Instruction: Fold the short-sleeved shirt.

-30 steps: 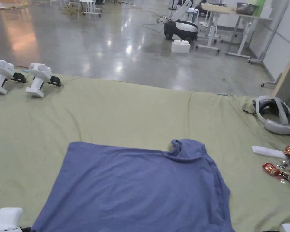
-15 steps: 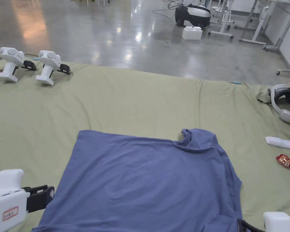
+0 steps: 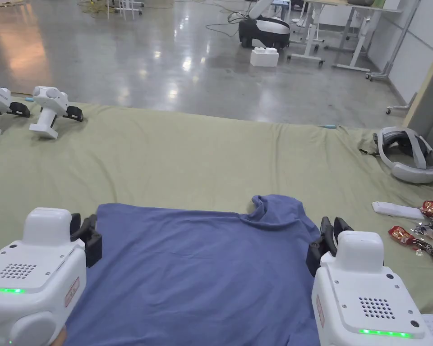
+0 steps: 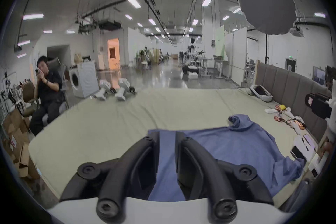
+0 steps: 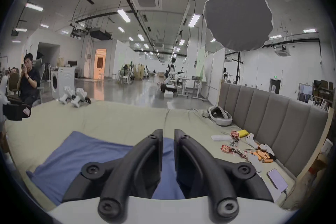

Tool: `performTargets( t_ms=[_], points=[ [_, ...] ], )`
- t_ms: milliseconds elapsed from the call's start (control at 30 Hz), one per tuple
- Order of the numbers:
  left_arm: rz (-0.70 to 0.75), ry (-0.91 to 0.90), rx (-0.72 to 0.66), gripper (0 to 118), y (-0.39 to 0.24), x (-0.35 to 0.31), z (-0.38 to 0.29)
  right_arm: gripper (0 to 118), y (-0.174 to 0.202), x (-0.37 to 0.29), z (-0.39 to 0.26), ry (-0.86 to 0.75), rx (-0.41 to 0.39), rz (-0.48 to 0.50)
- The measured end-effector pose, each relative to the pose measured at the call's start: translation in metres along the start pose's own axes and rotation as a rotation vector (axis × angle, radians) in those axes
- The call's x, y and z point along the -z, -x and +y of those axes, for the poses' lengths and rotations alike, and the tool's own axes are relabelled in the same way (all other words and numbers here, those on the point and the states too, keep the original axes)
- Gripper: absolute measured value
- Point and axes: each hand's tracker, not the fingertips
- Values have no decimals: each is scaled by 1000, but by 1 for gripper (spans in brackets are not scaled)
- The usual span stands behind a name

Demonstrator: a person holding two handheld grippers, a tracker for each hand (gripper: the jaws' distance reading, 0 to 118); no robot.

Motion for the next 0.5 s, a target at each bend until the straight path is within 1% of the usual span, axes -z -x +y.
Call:
performTargets(
  t_ms=[33,67,100,133,200,367,467,500],
  points=[
    [35,-24,8,21,-4,-4,2,12,1,0,2,-15,26,20],
    [32,-40,6,19,-7,-5,4,12,2,0,4,-19,38,16],
    [4,-47,-3,14,-5,-5,5,10,5,0,5,-23,46,-6],
    [2,-53,-9,7,-5,-5,7,8,5,1,5,-32,58,-11],
    [20,-64,-1,2,-7,-9,6,6,6,1,6,-40,73,-13],
    [12,-27,12,2,4,-12,2,6,6,2,4,-28,76,-2],
    [-5,101,3,2,24,-9,-8,6,4,5,-2,-2,82,15],
    [-36,193,-4,2,31,-5,-13,6,4,5,-4,11,82,20]
  ],
)
